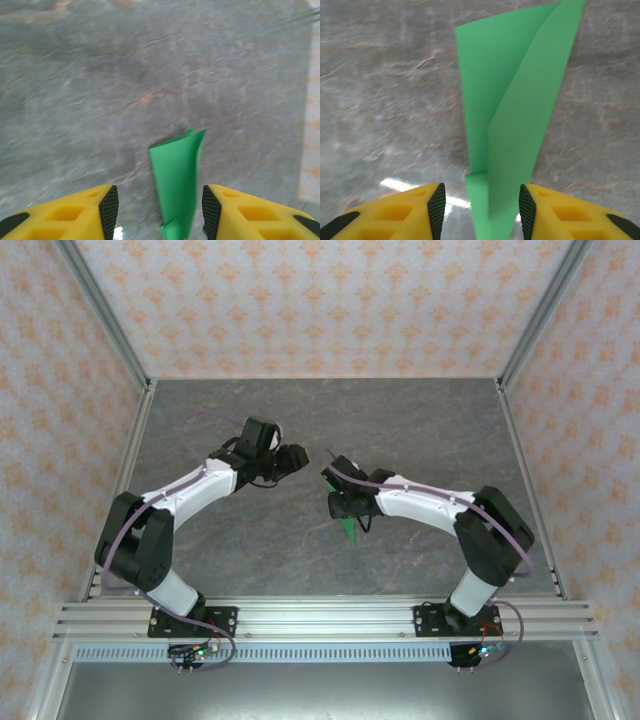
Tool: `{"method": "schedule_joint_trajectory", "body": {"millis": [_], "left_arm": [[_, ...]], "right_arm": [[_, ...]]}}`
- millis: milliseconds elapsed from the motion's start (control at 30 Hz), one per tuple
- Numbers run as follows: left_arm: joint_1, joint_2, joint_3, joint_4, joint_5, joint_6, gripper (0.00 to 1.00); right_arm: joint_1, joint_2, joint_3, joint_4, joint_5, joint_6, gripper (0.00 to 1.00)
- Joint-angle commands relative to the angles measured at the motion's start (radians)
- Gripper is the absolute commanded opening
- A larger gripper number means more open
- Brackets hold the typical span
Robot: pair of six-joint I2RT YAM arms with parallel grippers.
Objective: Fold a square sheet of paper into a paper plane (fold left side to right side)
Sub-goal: Turn over the paper plane at the center of the table.
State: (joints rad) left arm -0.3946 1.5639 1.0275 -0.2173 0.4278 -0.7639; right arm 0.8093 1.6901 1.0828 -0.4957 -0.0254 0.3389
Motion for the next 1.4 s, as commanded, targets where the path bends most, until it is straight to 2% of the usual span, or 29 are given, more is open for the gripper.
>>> {"method": "schedule_joint_trajectory", "body": {"millis": [0,133,200,267,333,400,500,633,700,800,867,967,1133,1267,1367], "left_arm": [[-0.006,-0.076,-0.036,-0.082,-0.096,0.040,0.50],[-0.007,-0.132,-0.071,-0.125,-0.130,0.052,0.51],[-0.006,-0.158,-0.079,-0.153,-0.153,0.061,0.51],[-0.007,-0.182,-0.086,-0.173,-0.174,0.068,0.52],[-0.006,-0.199,-0.088,-0.186,-0.186,0.072,0.52],[-0.006,-0.216,-0.086,-0.201,-0.198,0.076,0.52],[-0.006,-0.241,-0.081,-0.219,-0.221,0.082,0.53],[-0.007,-0.264,-0.073,-0.239,-0.235,0.093,0.54],[-0.007,-0.267,-0.071,-0.244,-0.239,0.095,0.54],[-0.007,-0.269,-0.070,-0.247,-0.239,0.095,0.54],[-0.006,-0.265,-0.070,-0.243,-0.236,0.092,0.54],[-0.007,-0.256,-0.069,-0.240,-0.227,0.090,0.54],[-0.007,-0.258,-0.064,-0.245,-0.234,0.094,0.55],[-0.007,-0.260,-0.062,-0.252,-0.245,0.102,0.55],[-0.007,-0.269,-0.068,-0.249,-0.249,0.107,0.55]], "right_arm": [[0.002,0.051,0.051,-0.068,0.124,-0.023,0.45],[0.002,0.097,0.071,-0.090,0.154,-0.022,0.35],[0.002,0.083,0.069,-0.092,0.166,-0.023,0.25],[0.002,0.056,0.072,-0.095,0.155,-0.031,0.11],[0.002,0.018,0.076,-0.099,0.130,-0.049,0.02],[0.002,-0.040,0.069,-0.089,0.100,-0.060,0.00],[-0.033,-0.142,0.003,-0.007,-0.051,-0.070,0.00],[-0.166,-0.215,-0.161,0.237,-0.430,0.009,0.00],[-0.222,-0.202,-0.236,0.374,-0.555,0.067,0.00],[-0.295,-0.167,-0.321,0.508,-0.643,0.126,0.00],[-0.332,-0.155,-0.352,0.530,-0.644,0.131,0.01],[-0.353,-0.151,-0.344,0.449,-0.587,0.077,0.09],[-0.354,-0.210,-0.297,0.219,-0.363,-0.009,0.27],[-0.351,-0.261,-0.241,0.032,-0.169,-0.061,0.29],[-0.316,-0.304,-0.197,-0.054,-0.131,-0.120,0.31]]}}
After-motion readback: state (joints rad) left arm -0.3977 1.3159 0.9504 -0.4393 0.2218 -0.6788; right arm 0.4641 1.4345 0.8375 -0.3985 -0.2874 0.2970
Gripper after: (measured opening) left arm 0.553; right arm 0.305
